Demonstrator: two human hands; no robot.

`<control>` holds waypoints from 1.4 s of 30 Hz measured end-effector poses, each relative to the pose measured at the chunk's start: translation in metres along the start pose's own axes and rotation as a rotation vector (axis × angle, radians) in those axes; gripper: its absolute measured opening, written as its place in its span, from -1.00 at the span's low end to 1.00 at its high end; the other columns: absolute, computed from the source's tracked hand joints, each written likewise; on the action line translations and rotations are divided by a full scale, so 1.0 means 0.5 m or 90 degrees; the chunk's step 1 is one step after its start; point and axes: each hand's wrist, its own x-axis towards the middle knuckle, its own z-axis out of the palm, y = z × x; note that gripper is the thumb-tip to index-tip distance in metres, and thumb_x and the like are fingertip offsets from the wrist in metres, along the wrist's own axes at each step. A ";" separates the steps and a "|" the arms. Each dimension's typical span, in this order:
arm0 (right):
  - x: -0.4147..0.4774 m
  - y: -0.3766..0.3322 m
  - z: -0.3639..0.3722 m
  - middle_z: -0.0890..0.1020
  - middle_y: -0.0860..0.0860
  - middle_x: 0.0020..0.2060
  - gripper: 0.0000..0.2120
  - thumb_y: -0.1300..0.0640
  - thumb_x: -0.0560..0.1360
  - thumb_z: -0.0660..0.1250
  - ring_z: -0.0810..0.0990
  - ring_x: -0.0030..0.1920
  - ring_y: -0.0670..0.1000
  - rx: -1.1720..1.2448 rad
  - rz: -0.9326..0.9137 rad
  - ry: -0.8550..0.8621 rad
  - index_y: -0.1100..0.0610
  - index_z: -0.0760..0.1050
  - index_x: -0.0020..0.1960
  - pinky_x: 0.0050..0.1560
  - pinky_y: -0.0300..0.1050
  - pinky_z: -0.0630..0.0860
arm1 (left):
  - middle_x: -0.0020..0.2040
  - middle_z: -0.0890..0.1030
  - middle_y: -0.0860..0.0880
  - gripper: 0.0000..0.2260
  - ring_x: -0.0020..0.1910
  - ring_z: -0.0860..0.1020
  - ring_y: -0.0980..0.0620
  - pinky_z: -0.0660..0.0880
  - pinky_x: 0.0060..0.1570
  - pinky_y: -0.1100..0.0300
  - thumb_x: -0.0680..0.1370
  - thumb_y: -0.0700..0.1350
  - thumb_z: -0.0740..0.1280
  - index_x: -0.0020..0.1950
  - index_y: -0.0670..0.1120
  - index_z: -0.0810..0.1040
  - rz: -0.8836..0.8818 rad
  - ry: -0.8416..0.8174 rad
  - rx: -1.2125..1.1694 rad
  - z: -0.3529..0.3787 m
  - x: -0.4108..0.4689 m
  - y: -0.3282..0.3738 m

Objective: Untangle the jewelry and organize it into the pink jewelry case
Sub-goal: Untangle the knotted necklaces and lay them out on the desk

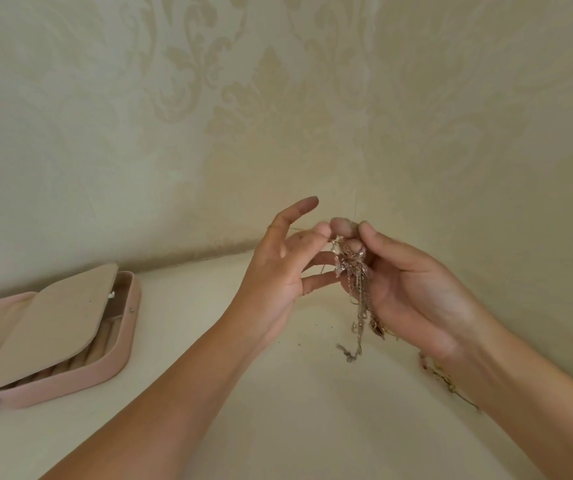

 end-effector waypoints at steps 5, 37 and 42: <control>-0.004 -0.007 -0.007 0.59 -0.04 -0.25 -0.78 0.12 0.49 0.21 0.45 -0.24 -0.08 -0.004 -0.018 -0.067 0.06 0.63 -0.18 -0.14 -0.22 0.44 | -0.09 0.64 -0.04 -0.12 -0.12 0.63 0.00 0.57 -0.01 0.03 0.09 0.39 0.50 0.24 -0.09 0.45 -0.042 -0.041 -0.039 -0.004 0.008 -0.007; -0.008 -0.015 -0.016 0.47 -0.10 -0.42 -0.78 0.09 0.46 0.26 0.23 -0.47 -0.13 -0.042 0.021 -0.170 0.13 0.66 -0.08 -0.11 -0.21 0.28 | -0.11 0.60 -0.18 -0.20 0.13 0.45 -0.33 0.42 0.16 -0.17 0.05 0.53 0.36 -0.04 -0.09 0.59 -0.076 -0.199 -0.045 -0.018 0.014 0.000; 0.001 -0.013 -0.036 0.46 -0.09 -0.27 -0.61 0.05 0.48 0.31 0.31 -0.37 -0.12 -0.056 0.016 -0.238 0.19 0.56 0.25 -0.14 -0.23 0.39 | -0.15 0.66 -0.12 -0.27 -0.08 0.61 -0.22 0.54 -0.15 0.07 0.17 0.38 0.47 0.06 -0.15 0.50 -0.051 -0.176 -0.068 -0.021 0.012 0.009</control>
